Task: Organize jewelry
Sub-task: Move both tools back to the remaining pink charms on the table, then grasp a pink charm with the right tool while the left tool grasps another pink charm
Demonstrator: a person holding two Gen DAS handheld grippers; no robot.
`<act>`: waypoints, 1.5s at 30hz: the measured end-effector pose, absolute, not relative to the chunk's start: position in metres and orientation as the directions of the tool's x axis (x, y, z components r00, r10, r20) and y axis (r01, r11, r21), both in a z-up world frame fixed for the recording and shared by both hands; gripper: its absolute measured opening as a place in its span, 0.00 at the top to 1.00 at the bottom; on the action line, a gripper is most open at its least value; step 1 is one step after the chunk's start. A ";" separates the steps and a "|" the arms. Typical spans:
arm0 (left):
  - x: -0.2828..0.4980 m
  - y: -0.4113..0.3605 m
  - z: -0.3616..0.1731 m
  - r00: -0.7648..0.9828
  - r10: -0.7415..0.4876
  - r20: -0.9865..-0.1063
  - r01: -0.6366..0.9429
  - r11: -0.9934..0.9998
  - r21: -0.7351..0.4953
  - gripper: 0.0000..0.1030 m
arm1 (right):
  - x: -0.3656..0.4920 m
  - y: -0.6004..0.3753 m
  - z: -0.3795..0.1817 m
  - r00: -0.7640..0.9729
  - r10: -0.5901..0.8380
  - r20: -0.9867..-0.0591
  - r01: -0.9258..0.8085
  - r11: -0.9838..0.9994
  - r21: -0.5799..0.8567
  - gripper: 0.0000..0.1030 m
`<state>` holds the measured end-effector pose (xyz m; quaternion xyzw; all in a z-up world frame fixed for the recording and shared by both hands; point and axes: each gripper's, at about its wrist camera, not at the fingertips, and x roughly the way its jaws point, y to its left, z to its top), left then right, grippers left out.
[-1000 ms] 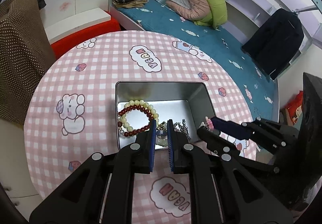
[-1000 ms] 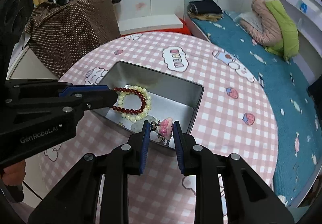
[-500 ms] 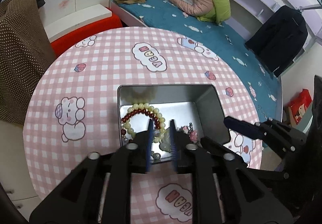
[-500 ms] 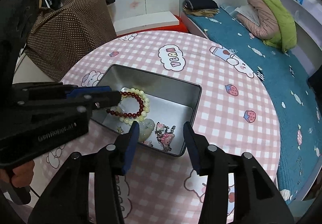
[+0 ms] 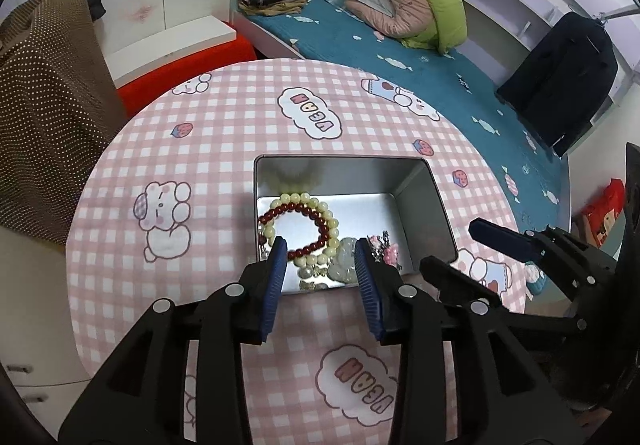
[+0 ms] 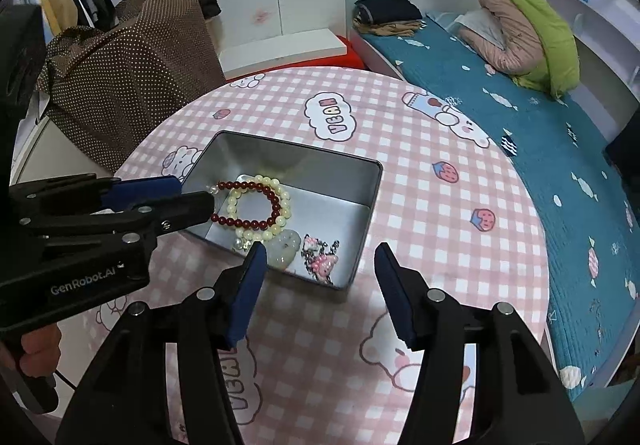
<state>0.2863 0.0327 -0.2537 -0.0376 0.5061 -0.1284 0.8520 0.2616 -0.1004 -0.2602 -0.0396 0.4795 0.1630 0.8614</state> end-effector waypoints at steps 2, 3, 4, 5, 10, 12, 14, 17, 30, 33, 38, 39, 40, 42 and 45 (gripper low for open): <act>0.280 0.032 -0.252 0.458 -0.253 -0.852 0.180 0.965 -0.190 0.65 | 0.256 -0.104 -0.259 0.494 0.235 -0.837 -0.309 0.947 0.083 0.47; 0.277 0.032 -0.252 0.459 -0.251 -0.852 0.180 0.966 -0.188 0.65 | 0.254 -0.105 -0.258 0.497 0.233 -0.835 -0.306 0.948 0.083 0.47; 0.273 0.032 -0.251 0.462 -0.250 -0.851 0.180 0.966 -0.186 0.65 | 0.251 -0.107 -0.257 0.501 0.232 -0.834 -0.304 0.949 0.081 0.46; 0.269 0.031 -0.250 0.463 -0.248 -0.851 0.179 0.966 -0.185 0.65 | 0.248 -0.108 -0.256 0.503 0.229 -0.833 -0.301 0.950 0.079 0.46; 0.248 0.028 -0.248 0.470 -0.234 -0.851 0.178 0.970 -0.169 0.60 | 0.228 -0.117 -0.255 0.517 0.204 -0.831 -0.284 0.957 0.058 0.43; 0.239 0.028 -0.248 0.471 -0.229 -0.852 0.176 0.971 -0.163 0.57 | 0.221 -0.122 -0.255 0.521 0.192 -0.831 -0.277 0.960 0.048 0.41; 0.227 0.028 -0.249 0.463 -0.221 -0.858 0.170 0.973 -0.159 0.55 | 0.212 -0.130 -0.258 0.517 0.175 -0.838 -0.264 0.964 0.039 0.41; 0.208 0.031 -0.251 0.446 -0.208 -0.870 0.159 0.976 -0.152 0.30 | 0.202 -0.142 -0.265 0.495 0.141 -0.857 -0.244 0.970 0.018 0.34; 0.131 0.038 -0.285 0.311 -0.183 -0.933 0.093 0.982 -0.162 0.25 | 0.154 -0.162 -0.296 0.401 0.084 -0.912 -0.269 0.963 -0.029 0.23; 0.124 0.035 -0.295 0.280 -0.203 -0.938 0.071 0.979 -0.191 0.34 | 0.148 -0.161 -0.303 0.381 0.083 -0.921 -0.276 0.961 -0.028 0.23; 0.123 0.028 -0.310 0.241 -0.212 -0.947 0.057 0.977 -0.204 0.52 | 0.136 -0.155 -0.313 0.362 0.077 -0.929 -0.310 0.950 -0.042 0.23; 0.123 0.027 -0.313 0.242 -0.211 -0.947 0.052 0.978 -0.204 0.55 | 0.135 -0.155 -0.313 0.363 0.079 -0.928 -0.312 0.949 -0.041 0.23; 0.123 0.026 -0.317 0.240 -0.201 -0.950 0.040 0.980 -0.197 0.59 | 0.134 -0.155 -0.314 0.364 0.079 -0.928 -0.314 0.949 -0.042 0.23; 0.125 0.024 -0.325 0.220 -0.186 -0.958 0.024 0.982 -0.185 0.65 | 0.132 -0.153 -0.316 0.364 0.069 -0.929 -0.321 0.945 -0.056 0.23; 0.127 0.019 -0.326 0.228 -0.195 -0.954 0.035 0.981 -0.192 0.83 | 0.128 -0.150 -0.317 0.370 0.070 -0.926 -0.338 0.939 -0.064 0.23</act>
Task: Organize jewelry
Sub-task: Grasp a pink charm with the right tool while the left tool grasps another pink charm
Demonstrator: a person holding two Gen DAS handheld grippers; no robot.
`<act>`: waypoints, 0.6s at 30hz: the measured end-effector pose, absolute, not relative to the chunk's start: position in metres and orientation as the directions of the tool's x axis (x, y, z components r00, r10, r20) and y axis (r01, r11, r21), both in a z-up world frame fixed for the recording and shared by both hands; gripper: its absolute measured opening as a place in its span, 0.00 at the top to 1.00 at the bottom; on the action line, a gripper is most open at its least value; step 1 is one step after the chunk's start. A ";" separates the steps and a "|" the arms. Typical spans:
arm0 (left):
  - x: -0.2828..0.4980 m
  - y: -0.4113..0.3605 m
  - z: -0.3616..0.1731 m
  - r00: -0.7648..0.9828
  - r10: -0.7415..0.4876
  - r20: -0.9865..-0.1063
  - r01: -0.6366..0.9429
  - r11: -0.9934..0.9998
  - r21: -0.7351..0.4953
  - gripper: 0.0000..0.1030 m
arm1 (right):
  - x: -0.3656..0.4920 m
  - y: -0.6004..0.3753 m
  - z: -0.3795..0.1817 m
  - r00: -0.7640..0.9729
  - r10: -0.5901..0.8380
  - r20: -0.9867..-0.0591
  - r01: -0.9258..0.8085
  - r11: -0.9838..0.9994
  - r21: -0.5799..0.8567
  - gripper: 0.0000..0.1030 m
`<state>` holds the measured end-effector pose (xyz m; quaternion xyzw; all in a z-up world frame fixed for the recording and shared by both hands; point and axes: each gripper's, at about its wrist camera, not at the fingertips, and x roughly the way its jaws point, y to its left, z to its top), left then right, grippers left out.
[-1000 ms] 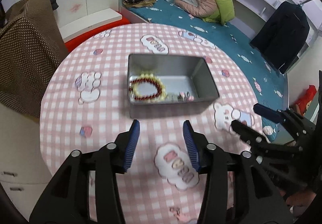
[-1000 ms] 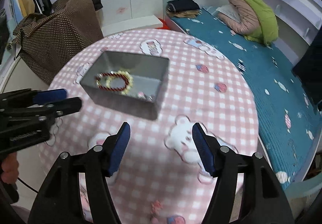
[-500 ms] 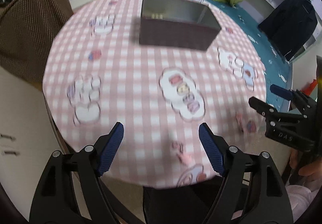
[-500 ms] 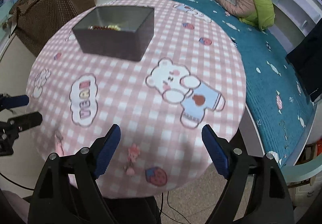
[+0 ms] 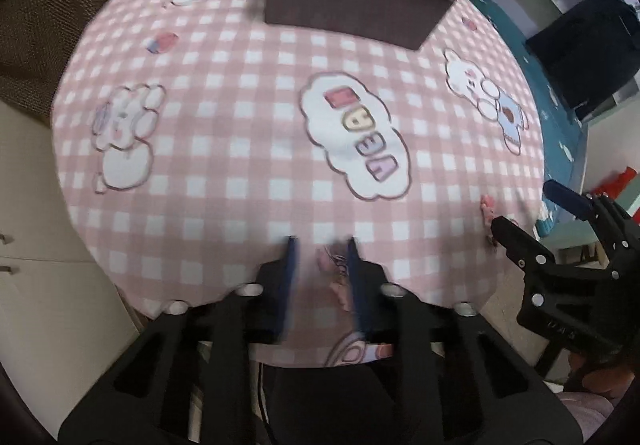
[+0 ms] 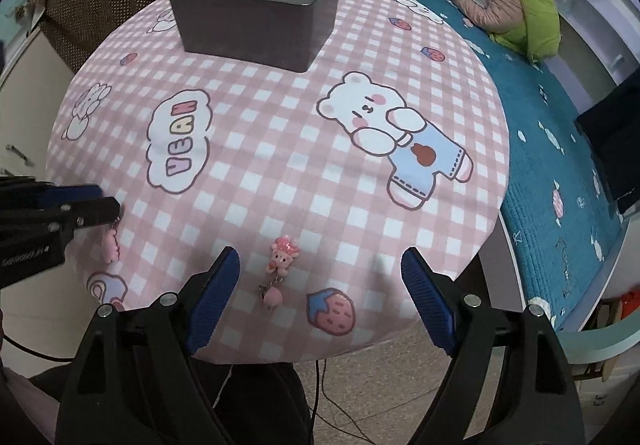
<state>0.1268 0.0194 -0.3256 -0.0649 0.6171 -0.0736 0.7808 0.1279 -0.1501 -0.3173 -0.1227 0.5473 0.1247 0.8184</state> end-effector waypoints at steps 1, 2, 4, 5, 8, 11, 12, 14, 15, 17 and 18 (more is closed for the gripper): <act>0.127 0.018 -0.326 0.230 -0.202 -0.952 0.035 0.979 -0.199 0.89 | 0.127 -0.150 -0.317 0.371 0.076 -0.926 -0.342 0.938 -0.060 0.23; 0.127 0.017 -0.325 0.235 -0.196 -0.952 0.037 0.981 -0.192 0.89 | 0.127 -0.151 -0.318 0.371 0.080 -0.925 -0.343 0.938 -0.056 0.23; 0.128 0.016 -0.324 0.244 -0.181 -0.953 0.037 0.983 -0.177 0.89 | 0.127 -0.155 -0.318 0.373 0.087 -0.924 -0.336 0.940 -0.048 0.23; 0.129 0.016 -0.324 0.243 -0.188 -0.952 0.030 0.982 -0.186 0.89 | 0.127 -0.156 -0.318 0.372 0.101 -0.923 -0.334 0.942 -0.032 0.23; 0.133 0.020 -0.319 0.268 -0.187 -0.945 0.004 0.981 -0.192 0.90 | 0.127 -0.157 -0.315 0.382 0.140 -0.914 -0.338 0.941 0.003 0.23; 0.134 0.025 -0.310 0.296 -0.181 -0.938 -0.019 0.981 -0.196 0.90 | 0.128 -0.152 -0.320 0.375 0.156 -0.914 -0.361 0.932 0.011 0.39; 0.134 0.026 -0.307 0.302 -0.185 -0.935 -0.026 0.979 -0.202 0.90 | 0.128 -0.151 -0.323 0.368 0.162 -0.916 -0.369 0.929 0.016 0.44; 0.137 0.029 -0.299 0.322 -0.195 -0.926 -0.035 0.975 -0.218 0.90 | 0.130 -0.147 -0.331 0.348 0.165 -0.923 -0.384 0.923 0.021 0.53; 0.138 0.030 -0.295 0.333 -0.201 -0.921 -0.035 0.974 -0.225 0.90 | 0.131 -0.147 -0.335 0.336 0.170 -0.926 -0.389 0.921 0.028 0.62; 0.139 0.033 -0.285 0.354 -0.212 -0.911 -0.029 0.971 -0.237 0.90 | 0.129 -0.146 -0.334 0.351 0.177 -0.919 -0.396 0.918 0.026 0.80; 0.141 0.033 -0.281 0.361 -0.216 -0.907 -0.029 0.970 -0.243 0.90 | 0.130 -0.147 -0.333 0.351 0.181 -0.919 -0.396 0.918 0.030 0.85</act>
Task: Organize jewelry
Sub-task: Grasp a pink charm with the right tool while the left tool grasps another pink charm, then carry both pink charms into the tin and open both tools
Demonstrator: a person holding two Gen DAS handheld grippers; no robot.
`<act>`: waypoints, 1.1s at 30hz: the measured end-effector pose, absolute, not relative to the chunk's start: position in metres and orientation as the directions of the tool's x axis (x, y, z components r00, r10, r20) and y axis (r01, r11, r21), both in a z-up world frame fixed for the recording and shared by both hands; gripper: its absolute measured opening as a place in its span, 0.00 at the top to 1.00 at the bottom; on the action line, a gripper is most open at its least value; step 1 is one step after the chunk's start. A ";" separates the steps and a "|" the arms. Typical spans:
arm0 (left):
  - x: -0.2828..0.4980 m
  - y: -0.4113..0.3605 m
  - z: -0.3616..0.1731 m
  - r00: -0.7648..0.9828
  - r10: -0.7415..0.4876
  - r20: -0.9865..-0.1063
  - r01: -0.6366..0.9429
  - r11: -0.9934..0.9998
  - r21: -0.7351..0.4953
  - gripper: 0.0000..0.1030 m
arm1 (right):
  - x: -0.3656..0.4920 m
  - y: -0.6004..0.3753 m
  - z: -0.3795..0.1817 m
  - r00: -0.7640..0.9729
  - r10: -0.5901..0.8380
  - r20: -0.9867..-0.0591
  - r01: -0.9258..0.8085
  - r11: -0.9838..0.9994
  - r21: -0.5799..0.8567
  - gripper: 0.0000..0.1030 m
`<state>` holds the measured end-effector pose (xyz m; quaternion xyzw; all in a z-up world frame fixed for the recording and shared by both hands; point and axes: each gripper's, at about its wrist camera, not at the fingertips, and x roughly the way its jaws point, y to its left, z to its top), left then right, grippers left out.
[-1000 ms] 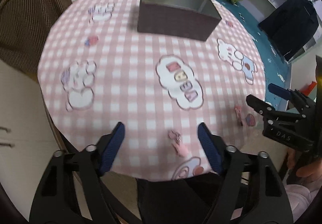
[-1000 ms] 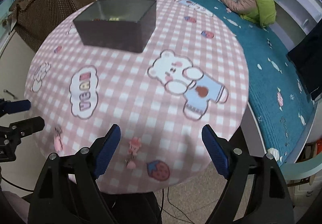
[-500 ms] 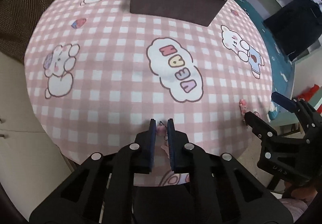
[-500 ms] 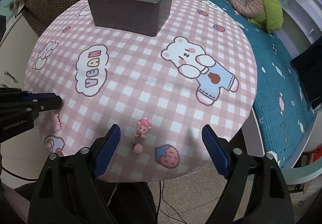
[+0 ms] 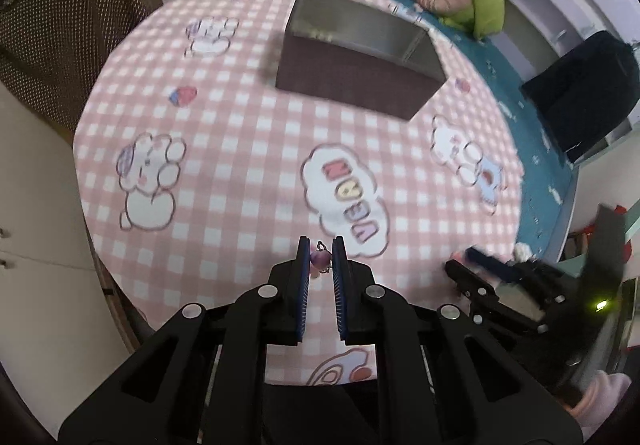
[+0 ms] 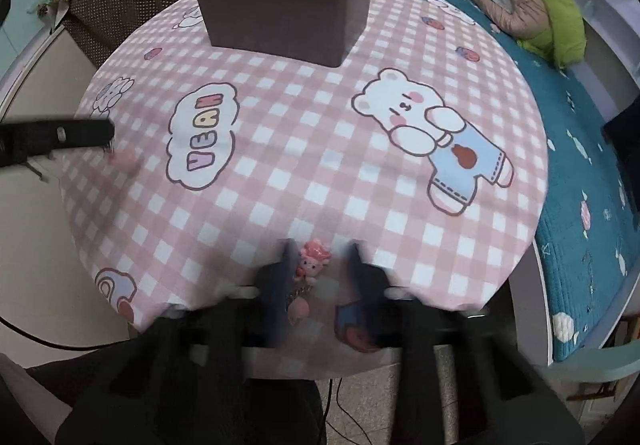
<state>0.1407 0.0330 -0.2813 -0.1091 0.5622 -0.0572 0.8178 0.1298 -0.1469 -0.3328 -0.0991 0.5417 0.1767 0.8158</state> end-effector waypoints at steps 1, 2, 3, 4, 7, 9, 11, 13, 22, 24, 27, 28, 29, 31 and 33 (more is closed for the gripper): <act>0.143 0.034 -0.277 0.369 -0.220 -0.903 -0.034 0.968 -0.250 0.90 | 0.132 -0.150 -0.331 0.337 0.201 -0.920 -0.386 0.921 0.060 0.85; 0.145 0.035 -0.274 0.376 -0.216 -0.901 -0.042 0.967 -0.249 0.90 | 0.134 -0.152 -0.331 0.329 0.213 -0.920 -0.379 0.922 0.077 0.85; 0.147 0.035 -0.272 0.382 -0.205 -0.901 -0.050 0.969 -0.242 0.90 | 0.136 -0.154 -0.330 0.323 0.222 -0.920 -0.373 0.923 0.092 0.85; 0.149 0.036 -0.269 0.387 -0.196 -0.901 -0.054 0.971 -0.234 0.90 | 0.138 -0.157 -0.327 0.322 0.229 -0.919 -0.364 0.926 0.103 0.85; 0.154 0.033 -0.262 0.401 -0.176 -0.899 -0.057 0.975 -0.217 0.89 | 0.145 -0.164 -0.319 0.339 0.260 -0.904 -0.335 0.931 0.143 0.85; 0.158 0.033 -0.257 0.410 -0.177 -0.895 -0.056 0.974 -0.218 0.89 | 0.151 -0.169 -0.307 0.369 0.271 -0.889 -0.320 0.935 0.152 0.85; 0.162 0.031 -0.250 0.425 -0.171 -0.889 -0.050 0.976 -0.212 0.89 | 0.158 -0.173 -0.295 0.396 0.287 -0.872 -0.307 0.937 0.168 0.85; 0.167 0.029 -0.240 0.439 -0.168 -0.882 -0.041 0.978 -0.206 0.89 | 0.166 -0.175 -0.282 0.423 0.293 -0.857 -0.296 0.939 0.176 0.85; 0.208 0.025 -0.211 0.487 -0.211 -0.848 0.012 0.972 -0.235 0.89 | 0.218 -0.155 -0.242 0.520 0.286 -0.805 -0.304 0.942 0.139 0.85; 0.219 0.023 -0.210 0.484 -0.219 -0.847 0.031 0.972 -0.234 0.89 | 0.227 -0.148 -0.239 0.530 0.283 -0.799 -0.309 0.942 0.129 0.85; 0.238 0.021 -0.213 0.473 -0.235 -0.849 0.060 0.970 -0.235 0.89 | 0.242 -0.139 -0.236 0.538 0.278 -0.796 -0.307 0.944 0.122 0.85; 0.245 0.020 -0.216 0.469 -0.235 -0.851 0.068 0.971 -0.231 0.89 | 0.248 -0.136 -0.236 0.537 0.275 -0.798 -0.307 0.944 0.119 0.85; 0.249 0.019 -0.218 0.464 -0.238 -0.853 0.073 0.970 -0.231 0.89 | 0.251 -0.134 -0.237 0.535 0.272 -0.800 -0.307 0.945 0.116 0.85; 0.260 0.020 -0.223 0.451 -0.247 -0.858 0.081 0.968 -0.236 0.89 | 0.261 -0.129 -0.241 0.524 0.266 -0.809 -0.304 0.946 0.114 0.85; 0.272 0.022 -0.228 0.441 -0.254 -0.861 0.090 0.967 -0.239 0.89 | 0.268 -0.125 -0.245 0.512 0.269 -0.816 -0.300 0.946 0.123 0.85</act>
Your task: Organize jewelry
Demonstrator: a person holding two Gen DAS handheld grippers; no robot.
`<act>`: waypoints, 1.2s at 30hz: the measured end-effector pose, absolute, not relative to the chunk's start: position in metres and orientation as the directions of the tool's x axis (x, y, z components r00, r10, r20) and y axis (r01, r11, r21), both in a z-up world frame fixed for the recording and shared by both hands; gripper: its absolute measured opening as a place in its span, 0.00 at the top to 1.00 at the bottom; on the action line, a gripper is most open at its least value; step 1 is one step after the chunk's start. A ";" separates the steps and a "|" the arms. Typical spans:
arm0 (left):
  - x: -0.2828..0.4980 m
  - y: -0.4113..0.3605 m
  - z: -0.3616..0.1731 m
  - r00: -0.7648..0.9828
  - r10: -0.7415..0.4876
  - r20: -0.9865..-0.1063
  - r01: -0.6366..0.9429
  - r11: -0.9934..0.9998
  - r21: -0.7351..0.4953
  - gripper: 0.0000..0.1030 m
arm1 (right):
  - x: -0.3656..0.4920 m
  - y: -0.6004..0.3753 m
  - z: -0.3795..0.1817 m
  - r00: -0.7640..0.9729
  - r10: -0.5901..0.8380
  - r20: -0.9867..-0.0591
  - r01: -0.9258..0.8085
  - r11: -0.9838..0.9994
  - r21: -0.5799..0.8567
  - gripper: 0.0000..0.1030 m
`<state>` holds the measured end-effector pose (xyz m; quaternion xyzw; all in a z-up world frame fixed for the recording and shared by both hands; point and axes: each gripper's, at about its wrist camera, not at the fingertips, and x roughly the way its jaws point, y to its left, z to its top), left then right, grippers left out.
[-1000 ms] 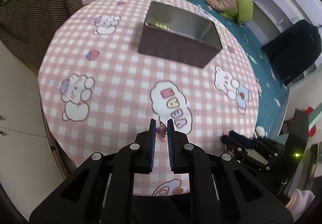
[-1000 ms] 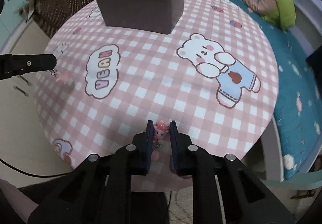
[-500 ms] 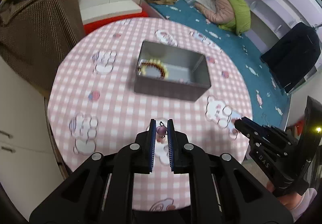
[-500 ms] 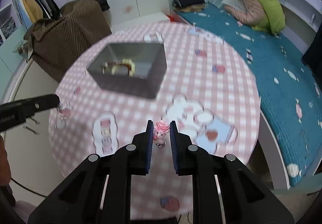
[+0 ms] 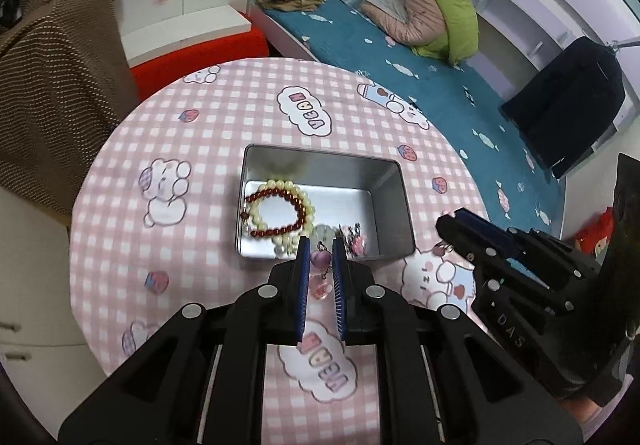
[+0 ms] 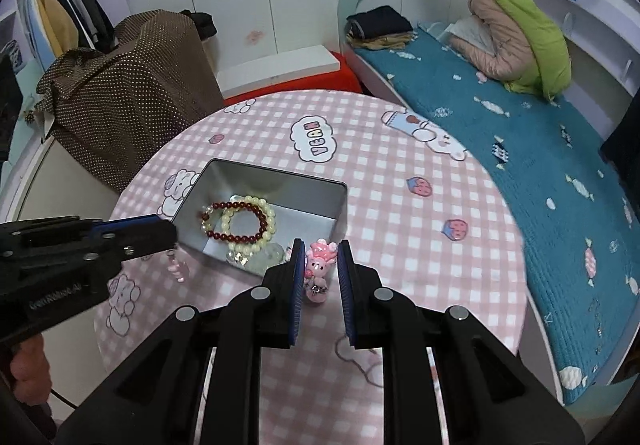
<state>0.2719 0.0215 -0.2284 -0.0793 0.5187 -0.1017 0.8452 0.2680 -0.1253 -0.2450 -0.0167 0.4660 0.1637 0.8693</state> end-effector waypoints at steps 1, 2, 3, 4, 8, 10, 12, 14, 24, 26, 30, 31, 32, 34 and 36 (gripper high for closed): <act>0.278 0.022 -0.232 0.435 -0.256 -0.863 0.095 0.967 -0.238 0.89 | 0.272 -0.122 -0.248 0.504 0.267 -0.821 -0.297 0.947 0.125 0.85; 0.283 0.023 -0.235 0.428 -0.259 -0.866 0.099 0.966 -0.240 0.89 | 0.275 -0.120 -0.249 0.500 0.266 -0.824 -0.296 0.947 0.126 0.85; 0.286 0.024 -0.237 0.423 -0.261 -0.867 0.102 0.965 -0.241 0.89 | 0.276 -0.117 -0.251 0.494 0.266 -0.827 -0.295 0.947 0.128 0.85; 0.291 0.025 -0.240 0.418 -0.263 -0.870 0.103 0.965 -0.242 0.89 | 0.278 -0.115 -0.253 0.488 0.267 -0.831 -0.296 0.946 0.130 0.85; 0.304 0.029 -0.247 0.405 -0.274 -0.873 0.101 0.962 -0.254 0.89 | 0.282 -0.106 -0.260 0.466 0.263 -0.845 -0.297 0.946 0.130 0.85; 0.309 0.030 -0.249 0.401 -0.280 -0.872 0.108 0.960 -0.259 0.89 | 0.284 -0.104 -0.261 0.460 0.263 -0.848 -0.296 0.946 0.133 0.85; 0.312 0.032 -0.250 0.398 -0.290 -0.871 0.114 0.957 -0.266 0.89 | 0.286 -0.102 -0.263 0.457 0.257 -0.852 -0.290 0.948 0.131 0.84; 0.314 0.031 -0.250 0.397 -0.299 -0.868 0.122 0.954 -0.273 0.89 | 0.287 -0.101 -0.263 0.456 0.252 -0.853 -0.283 0.950 0.130 0.83; 0.317 0.033 -0.258 0.357 -0.294 -0.887 0.150 0.955 -0.257 0.73 | 0.286 -0.113 -0.267 0.458 0.176 -0.872 -0.200 0.976 0.092 0.60; 0.316 0.036 -0.259 0.356 -0.293 -0.888 0.155 0.955 -0.252 0.71 | 0.284 -0.115 -0.266 0.460 0.162 -0.873 -0.183 0.979 0.086 0.59; 0.314 0.040 -0.259 0.347 -0.283 -0.894 0.161 0.957 -0.240 0.65 | 0.280 -0.119 -0.264 0.456 0.145 -0.878 -0.157 0.984 0.081 0.58; 0.312 0.042 -0.258 0.341 -0.276 -0.899 0.161 0.959 -0.233 0.61 | 0.278 -0.120 -0.261 0.459 0.140 -0.877 -0.152 0.985 0.077 0.57; 0.311 0.042 -0.258 0.338 -0.276 -0.900 0.164 0.959 -0.233 0.60 | 0.276 -0.121 -0.258 0.464 0.139 -0.875 -0.152 0.985 0.076 0.57; 0.306 0.044 -0.255 0.347 -0.264 -0.900 0.164 0.962 -0.219 0.59 | 0.273 -0.121 -0.252 0.472 0.137 -0.871 -0.155 0.985 0.071 0.57; 0.302 0.045 -0.251 0.358 -0.242 -0.902 0.160 0.967 -0.197 0.54 | 0.270 -0.122 -0.248 0.480 0.141 -0.866 -0.162 0.984 0.071 0.57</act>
